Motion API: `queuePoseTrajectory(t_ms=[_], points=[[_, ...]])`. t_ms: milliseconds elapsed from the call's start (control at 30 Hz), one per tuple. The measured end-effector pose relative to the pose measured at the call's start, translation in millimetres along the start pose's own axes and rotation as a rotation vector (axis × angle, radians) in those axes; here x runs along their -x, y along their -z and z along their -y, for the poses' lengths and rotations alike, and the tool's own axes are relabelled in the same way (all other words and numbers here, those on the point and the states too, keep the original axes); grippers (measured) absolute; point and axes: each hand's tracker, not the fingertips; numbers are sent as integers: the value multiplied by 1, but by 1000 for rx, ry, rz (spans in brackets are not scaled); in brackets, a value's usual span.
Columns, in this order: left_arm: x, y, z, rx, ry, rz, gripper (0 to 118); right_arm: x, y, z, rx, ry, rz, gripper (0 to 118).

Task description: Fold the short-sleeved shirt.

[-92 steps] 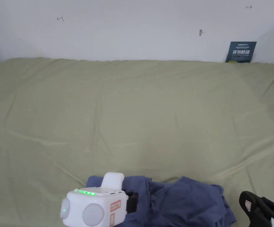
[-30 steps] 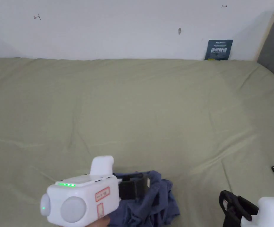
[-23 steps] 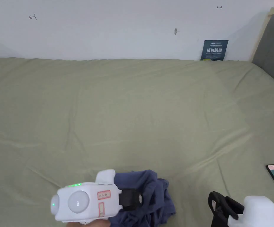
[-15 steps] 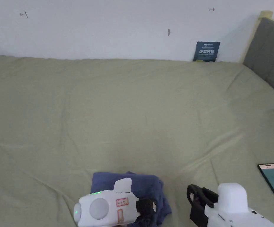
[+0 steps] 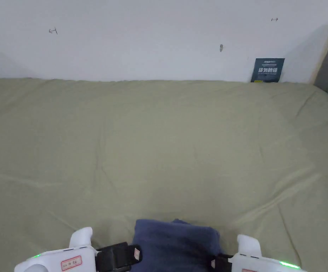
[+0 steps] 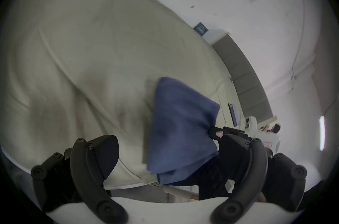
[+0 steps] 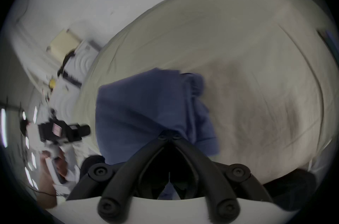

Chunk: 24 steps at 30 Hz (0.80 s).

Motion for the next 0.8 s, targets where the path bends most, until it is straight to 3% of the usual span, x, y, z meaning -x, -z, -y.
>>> queuePoseTrajectory(t_ms=[67,133,200,233,267,300,333,367,467,567,633,800], points=[[21,20,-4,76,-69,73,111,-14,-1,0,-11,114,-68,0],[31,43,-5,150,-128,156,111,-15,1,-1,-4,92,-72,0],[29,60,-6,108,-94,221,110,-12,2,-2,1,43,-69,0],[26,65,-7,85,-94,289,100,-10,2,-2,-3,32,-70,0],[19,71,-7,85,-162,351,80,-10,1,-3,-4,33,-72,0],[19,77,-7,99,-218,366,22,-8,-1,-2,-5,34,-76,0],[18,80,-7,96,-174,226,17,-8,-1,-2,-7,37,-78,0],[14,84,-6,103,-94,166,17,-9,-1,-2,-8,39,-84,0],[4,84,-2,99,-163,222,17,-15,1,-3,-9,47,-102,0],[11,62,-15,60,-85,186,17,-7,-4,-6,-32,22,-165,0],[18,34,-25,-4,-44,111,17,4,-9,-7,-59,-36,-171,0],[89,-68,-81,-109,-50,1,17,25,-16,-9,-68,-54,-191,0]])
